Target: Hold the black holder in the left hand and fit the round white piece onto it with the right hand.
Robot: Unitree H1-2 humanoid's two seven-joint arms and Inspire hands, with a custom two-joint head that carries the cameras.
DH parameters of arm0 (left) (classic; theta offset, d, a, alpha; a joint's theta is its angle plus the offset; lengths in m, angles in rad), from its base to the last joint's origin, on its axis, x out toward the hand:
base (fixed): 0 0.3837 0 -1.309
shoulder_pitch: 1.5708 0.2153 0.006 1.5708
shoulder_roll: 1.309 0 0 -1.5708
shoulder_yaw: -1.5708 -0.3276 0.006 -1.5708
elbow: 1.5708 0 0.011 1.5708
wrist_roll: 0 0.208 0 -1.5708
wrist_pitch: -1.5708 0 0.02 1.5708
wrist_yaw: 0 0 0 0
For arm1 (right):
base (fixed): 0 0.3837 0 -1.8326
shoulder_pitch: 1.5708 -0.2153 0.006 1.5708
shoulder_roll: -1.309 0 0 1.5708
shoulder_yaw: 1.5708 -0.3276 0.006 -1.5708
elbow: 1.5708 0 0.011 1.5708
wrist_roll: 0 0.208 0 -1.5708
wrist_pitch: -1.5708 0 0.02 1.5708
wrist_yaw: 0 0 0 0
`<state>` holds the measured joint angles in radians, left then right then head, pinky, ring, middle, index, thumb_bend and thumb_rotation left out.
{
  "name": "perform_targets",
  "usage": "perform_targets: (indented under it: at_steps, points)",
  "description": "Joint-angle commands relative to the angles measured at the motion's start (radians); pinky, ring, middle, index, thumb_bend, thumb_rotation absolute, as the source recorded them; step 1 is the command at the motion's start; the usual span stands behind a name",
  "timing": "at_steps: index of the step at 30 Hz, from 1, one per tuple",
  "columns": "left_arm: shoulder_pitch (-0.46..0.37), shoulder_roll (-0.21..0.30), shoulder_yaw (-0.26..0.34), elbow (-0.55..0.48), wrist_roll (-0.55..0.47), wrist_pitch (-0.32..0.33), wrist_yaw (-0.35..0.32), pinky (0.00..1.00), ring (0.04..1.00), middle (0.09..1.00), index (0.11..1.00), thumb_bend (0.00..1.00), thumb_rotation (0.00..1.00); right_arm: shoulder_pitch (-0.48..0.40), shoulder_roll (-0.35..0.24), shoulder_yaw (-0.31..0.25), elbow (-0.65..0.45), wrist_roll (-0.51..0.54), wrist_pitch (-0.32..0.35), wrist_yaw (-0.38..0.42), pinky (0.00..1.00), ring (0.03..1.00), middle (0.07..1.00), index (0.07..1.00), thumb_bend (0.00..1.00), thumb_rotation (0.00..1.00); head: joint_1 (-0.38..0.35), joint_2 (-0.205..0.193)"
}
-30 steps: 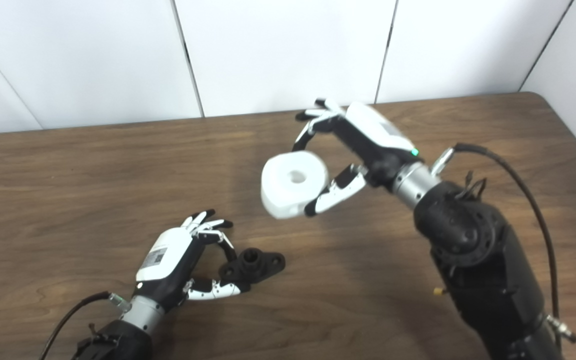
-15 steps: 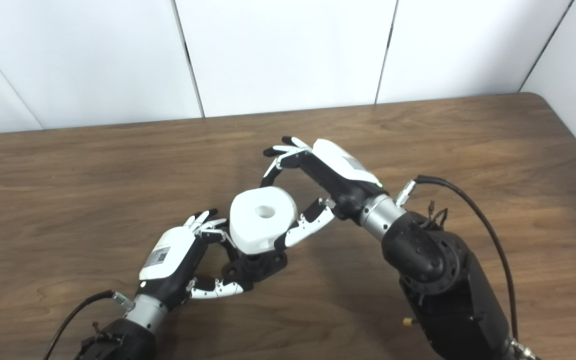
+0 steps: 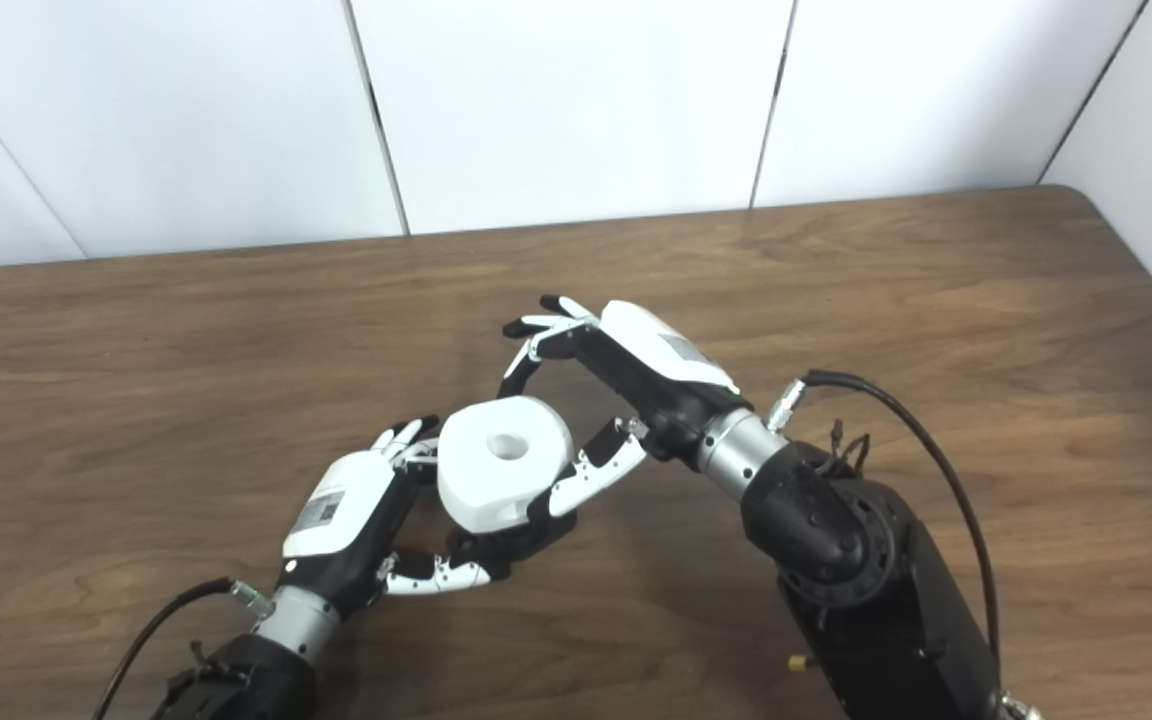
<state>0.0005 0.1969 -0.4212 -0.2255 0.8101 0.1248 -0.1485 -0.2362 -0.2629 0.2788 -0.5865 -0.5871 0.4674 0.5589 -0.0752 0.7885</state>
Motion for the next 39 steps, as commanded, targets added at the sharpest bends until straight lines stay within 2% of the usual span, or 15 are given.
perform_targets:
  at_steps: [1, 6, 14, 28, 39]
  points:
    - [0.0, -0.004, -0.027, 0.023, 0.029, 0.01, -0.033, 1.0, 0.975, 0.845, 0.485, 0.52, 0.06, -0.023, -0.003, -0.001, -0.022, -0.004, -0.012, -0.014, 0.93, 0.997, 0.88, 0.482, 0.52, 0.13, 0.0, 0.004]
    - [-0.001, -0.005, -0.028, 0.019, 0.028, 0.014, -0.037, 1.0, 0.976, 0.846, 0.485, 0.52, 0.06, -0.018, -0.006, 0.009, -0.014, -0.01, -0.015, -0.015, 0.96, 0.999, 0.882, 0.482, 0.52, 0.13, 0.001, 0.006]
    - [-0.005, -0.006, -0.032, 0.018, 0.026, 0.018, -0.035, 1.0, 0.972, 0.842, 0.485, 0.52, 0.06, -0.006, -0.03, 0.035, 0.007, -0.038, -0.069, -0.024, 1.0, 1.0, 0.883, 0.483, 0.52, 0.13, 0.002, 0.008]
    - [-0.006, -0.004, -0.035, 0.011, 0.028, 0.024, -0.038, 1.0, 0.974, 0.845, 0.485, 0.52, 0.05, -0.004, -0.037, 0.055, 0.032, -0.056, -0.116, -0.033, 1.0, 1.0, 0.881, 0.482, 0.52, 0.13, 0.002, 0.011]
    - [-0.007, -0.004, -0.035, 0.01, 0.025, 0.022, -0.037, 1.0, 0.972, 0.844, 0.485, 0.52, 0.05, -0.009, -0.043, 0.054, 0.031, -0.068, -0.129, -0.033, 1.0, 1.0, 0.883, 0.482, 0.52, 0.13, -0.002, 0.013]
